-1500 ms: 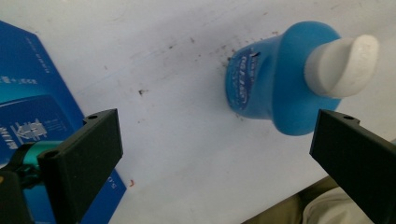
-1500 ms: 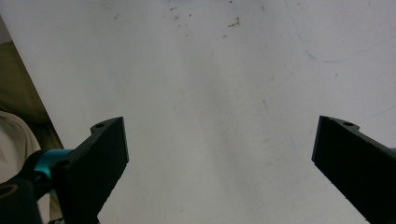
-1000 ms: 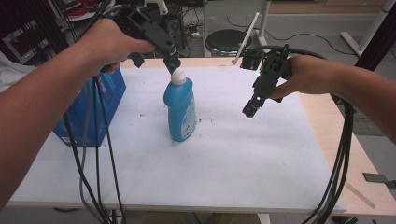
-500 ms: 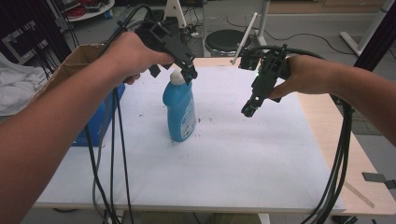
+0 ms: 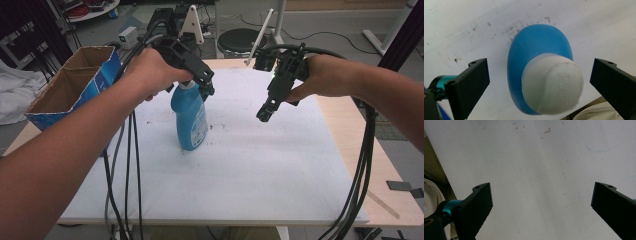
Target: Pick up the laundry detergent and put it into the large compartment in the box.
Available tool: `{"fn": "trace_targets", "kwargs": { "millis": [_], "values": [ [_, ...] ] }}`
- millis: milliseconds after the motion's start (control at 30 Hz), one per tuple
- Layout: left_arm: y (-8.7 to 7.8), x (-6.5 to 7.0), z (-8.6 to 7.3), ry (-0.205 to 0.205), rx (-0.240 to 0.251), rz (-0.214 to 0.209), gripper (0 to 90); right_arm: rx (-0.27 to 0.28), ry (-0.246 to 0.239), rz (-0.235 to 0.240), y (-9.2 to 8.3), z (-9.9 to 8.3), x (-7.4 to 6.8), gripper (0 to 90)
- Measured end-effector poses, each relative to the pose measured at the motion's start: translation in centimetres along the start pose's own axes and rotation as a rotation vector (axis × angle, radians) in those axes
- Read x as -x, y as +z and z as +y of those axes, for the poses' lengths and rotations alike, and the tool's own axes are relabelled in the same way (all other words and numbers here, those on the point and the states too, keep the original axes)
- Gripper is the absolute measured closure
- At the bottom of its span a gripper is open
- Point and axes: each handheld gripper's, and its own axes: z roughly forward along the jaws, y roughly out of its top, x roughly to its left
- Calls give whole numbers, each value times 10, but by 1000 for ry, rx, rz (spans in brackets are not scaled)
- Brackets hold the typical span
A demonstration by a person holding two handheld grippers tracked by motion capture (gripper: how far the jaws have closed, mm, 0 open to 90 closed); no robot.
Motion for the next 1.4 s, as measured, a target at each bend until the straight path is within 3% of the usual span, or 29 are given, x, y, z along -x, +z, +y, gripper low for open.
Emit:
{"fn": "trace_targets", "kwargs": {
  "millis": [300, 400, 667, 1067, 1400],
  "values": [
    [11, 2, 0, -3, -12, 17, 25, 1, 10, 4, 0, -1, 0, 27],
    [12, 2, -1, 11, -6, 7, 104, 1, 9, 6, 0, -1, 0, 28],
    [15, -1, 0, 0, -13, 9, 129, 0, 4, 7, 1, 0, 0, 27],
    [17, 0, 0, 2, -7, 31, 218, 1, 0, 10, 2, 2, 0, 28],
    [17, 1, -1, 8, -7, 25, 321, 2, -11, 11, 3, 2, 0, 28]
  ]
}}
